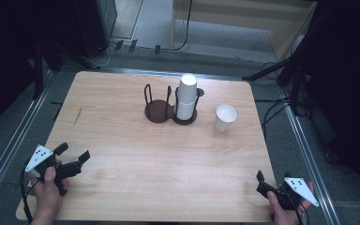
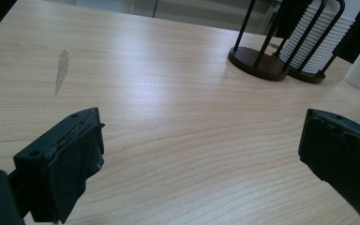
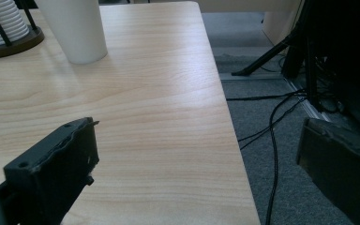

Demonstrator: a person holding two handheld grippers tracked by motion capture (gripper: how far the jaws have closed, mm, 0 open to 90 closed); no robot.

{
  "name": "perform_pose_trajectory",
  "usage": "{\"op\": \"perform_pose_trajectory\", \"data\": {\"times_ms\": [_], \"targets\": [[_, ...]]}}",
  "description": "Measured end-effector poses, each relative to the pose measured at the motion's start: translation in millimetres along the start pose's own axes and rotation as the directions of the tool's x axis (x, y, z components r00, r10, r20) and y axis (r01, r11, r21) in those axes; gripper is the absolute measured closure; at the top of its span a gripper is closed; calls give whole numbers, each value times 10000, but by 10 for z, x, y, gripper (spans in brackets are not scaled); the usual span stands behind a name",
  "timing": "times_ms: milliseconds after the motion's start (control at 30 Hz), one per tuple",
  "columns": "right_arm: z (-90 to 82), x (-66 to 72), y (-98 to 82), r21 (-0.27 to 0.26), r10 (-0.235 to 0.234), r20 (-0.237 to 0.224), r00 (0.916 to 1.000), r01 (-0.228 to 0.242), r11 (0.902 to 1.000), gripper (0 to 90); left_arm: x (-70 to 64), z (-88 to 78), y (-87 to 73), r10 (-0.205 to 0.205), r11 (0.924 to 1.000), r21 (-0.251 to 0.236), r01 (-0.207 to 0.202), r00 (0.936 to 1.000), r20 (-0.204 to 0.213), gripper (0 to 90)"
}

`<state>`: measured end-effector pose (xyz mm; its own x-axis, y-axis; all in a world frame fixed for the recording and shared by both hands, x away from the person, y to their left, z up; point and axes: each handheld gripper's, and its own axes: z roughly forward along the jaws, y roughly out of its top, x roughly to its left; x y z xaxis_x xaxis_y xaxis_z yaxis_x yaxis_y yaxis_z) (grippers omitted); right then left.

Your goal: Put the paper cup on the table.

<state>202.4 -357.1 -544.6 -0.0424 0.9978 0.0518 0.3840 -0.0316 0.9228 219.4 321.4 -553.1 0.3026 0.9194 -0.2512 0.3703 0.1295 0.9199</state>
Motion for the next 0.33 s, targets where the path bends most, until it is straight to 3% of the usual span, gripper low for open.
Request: {"op": "perform_pose_trajectory", "data": {"times_ms": [333], "targets": [[0, -20, 8, 31, 324, -1, 9995, -324, 9995, 0, 4, 4, 3, -50, 10000, 57, 51, 10000, -18, 7]]}}
